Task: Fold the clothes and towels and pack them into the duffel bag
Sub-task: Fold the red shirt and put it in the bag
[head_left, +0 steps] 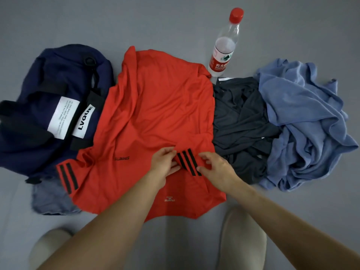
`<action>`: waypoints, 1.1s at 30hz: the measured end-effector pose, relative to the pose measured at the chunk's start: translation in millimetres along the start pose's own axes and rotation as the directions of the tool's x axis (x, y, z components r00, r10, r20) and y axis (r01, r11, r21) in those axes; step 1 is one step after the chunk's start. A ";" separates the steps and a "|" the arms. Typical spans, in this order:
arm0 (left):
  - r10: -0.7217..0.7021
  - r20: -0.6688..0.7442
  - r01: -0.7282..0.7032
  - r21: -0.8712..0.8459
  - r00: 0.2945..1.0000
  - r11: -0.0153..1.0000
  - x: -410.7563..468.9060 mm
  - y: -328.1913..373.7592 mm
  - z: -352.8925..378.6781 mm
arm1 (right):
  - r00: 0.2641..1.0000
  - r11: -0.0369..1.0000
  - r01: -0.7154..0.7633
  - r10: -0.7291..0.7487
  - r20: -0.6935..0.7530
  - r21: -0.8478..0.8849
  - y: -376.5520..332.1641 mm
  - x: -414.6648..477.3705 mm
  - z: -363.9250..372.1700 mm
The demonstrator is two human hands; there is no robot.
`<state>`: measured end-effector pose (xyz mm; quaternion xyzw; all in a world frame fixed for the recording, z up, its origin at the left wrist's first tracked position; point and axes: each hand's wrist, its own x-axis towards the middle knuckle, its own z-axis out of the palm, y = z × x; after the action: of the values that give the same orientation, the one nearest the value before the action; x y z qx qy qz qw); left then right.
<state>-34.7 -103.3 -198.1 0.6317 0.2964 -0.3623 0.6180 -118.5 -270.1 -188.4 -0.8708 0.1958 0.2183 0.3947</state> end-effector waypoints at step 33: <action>0.551 0.173 -0.451 0.786 0.817 0.423 -10.2 -48.2 -15.8 | 0.968 0.609 0.250 -0.186 0.171 -0.753 35.0 33.1 -6.7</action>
<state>-78.6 -83.9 -217.4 0.9164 -0.0663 -0.2185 0.3288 -107.5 -302.3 -223.2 -0.9637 -0.0382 0.2639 0.0172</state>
